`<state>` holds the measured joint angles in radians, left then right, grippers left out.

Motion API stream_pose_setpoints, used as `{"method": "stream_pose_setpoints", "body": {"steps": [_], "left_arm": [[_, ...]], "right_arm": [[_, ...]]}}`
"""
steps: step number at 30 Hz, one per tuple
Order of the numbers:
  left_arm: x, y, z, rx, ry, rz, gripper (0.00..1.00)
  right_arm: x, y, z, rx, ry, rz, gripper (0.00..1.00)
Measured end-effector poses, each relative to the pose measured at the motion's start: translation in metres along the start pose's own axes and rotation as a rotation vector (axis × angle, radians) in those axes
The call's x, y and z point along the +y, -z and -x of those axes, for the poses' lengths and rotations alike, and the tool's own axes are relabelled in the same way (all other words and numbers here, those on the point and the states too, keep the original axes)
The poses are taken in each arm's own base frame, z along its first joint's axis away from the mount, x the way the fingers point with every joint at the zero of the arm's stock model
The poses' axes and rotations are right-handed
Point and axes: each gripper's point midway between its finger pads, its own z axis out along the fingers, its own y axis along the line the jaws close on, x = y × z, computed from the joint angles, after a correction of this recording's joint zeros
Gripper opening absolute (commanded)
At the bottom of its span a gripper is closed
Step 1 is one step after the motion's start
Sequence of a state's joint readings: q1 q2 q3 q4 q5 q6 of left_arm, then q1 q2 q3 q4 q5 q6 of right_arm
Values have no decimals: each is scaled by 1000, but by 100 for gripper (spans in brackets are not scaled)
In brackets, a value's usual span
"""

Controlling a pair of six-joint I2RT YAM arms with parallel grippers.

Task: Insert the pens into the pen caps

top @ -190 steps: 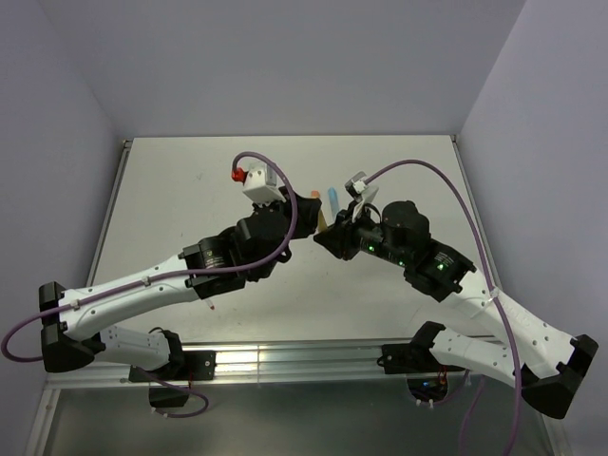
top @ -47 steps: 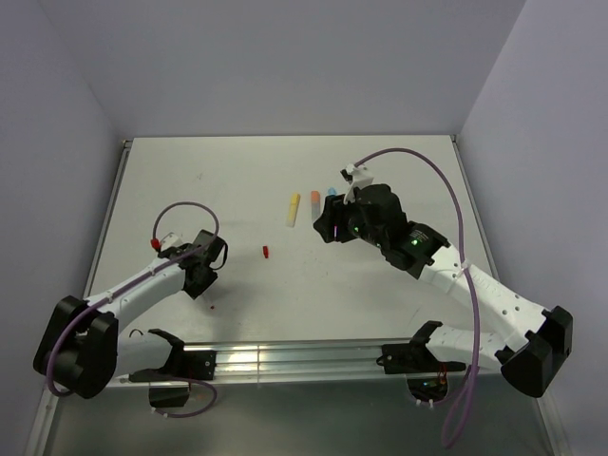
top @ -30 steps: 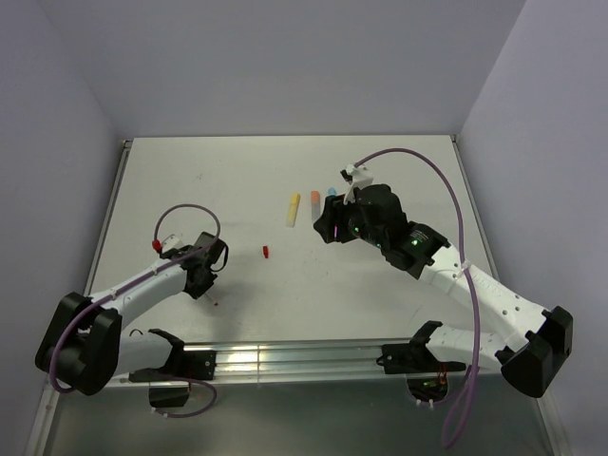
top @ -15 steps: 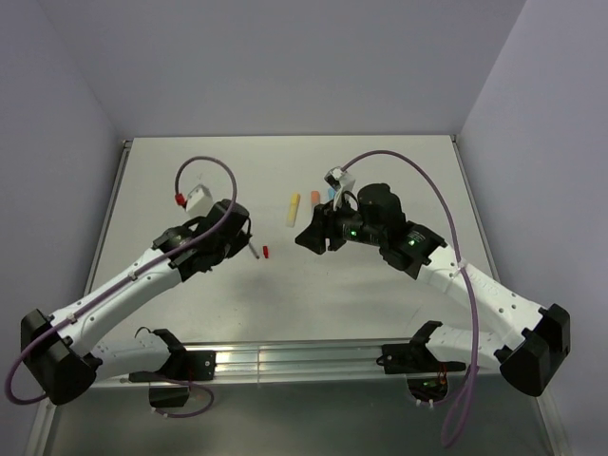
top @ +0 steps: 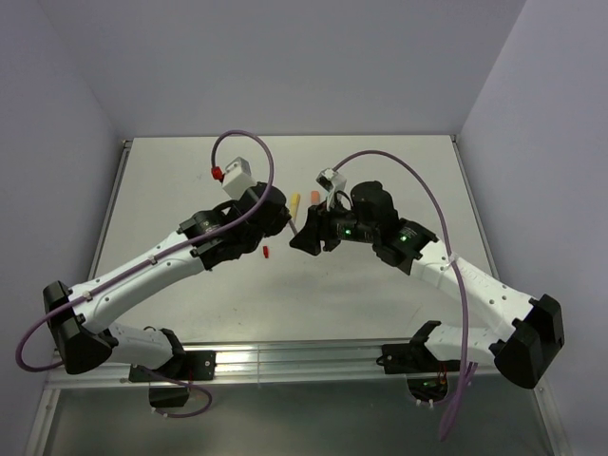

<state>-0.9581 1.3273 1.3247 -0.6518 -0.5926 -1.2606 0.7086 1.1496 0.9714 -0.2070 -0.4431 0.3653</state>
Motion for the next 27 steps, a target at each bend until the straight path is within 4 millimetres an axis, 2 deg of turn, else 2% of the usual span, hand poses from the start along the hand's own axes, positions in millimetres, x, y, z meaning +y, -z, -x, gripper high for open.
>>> {"method": "stream_pose_setpoints", "body": {"steps": [8,13,27], "left_arm": [[-26,14,-6,6,-17,-76,0],[-32,14,-13,15,-35,-89,0],[-41,14,-25,29,-54,-116,1]], "right_arm": [[-7,-5,5,-5,-19,-38,56],[-8,-4,15,-31,-19,-59,51],[-21,0,18,-43,-56,-105,37]]}}
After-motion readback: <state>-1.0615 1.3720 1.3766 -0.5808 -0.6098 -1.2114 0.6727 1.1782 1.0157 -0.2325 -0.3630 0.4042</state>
